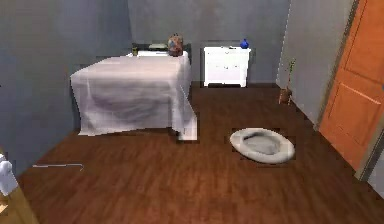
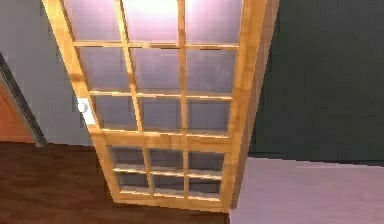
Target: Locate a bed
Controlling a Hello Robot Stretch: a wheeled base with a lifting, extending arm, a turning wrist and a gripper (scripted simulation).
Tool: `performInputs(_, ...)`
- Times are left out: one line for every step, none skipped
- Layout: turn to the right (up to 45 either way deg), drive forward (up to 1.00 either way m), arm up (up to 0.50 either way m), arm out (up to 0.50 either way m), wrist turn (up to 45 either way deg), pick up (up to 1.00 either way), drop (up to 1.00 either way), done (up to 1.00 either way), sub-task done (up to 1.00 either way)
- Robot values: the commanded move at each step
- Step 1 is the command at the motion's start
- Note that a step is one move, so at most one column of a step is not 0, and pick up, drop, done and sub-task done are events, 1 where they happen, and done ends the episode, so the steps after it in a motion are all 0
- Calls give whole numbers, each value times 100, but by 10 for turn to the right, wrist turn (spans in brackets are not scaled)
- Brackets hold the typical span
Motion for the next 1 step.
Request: performInputs(0,100,0,0,0,0,0,0,0)
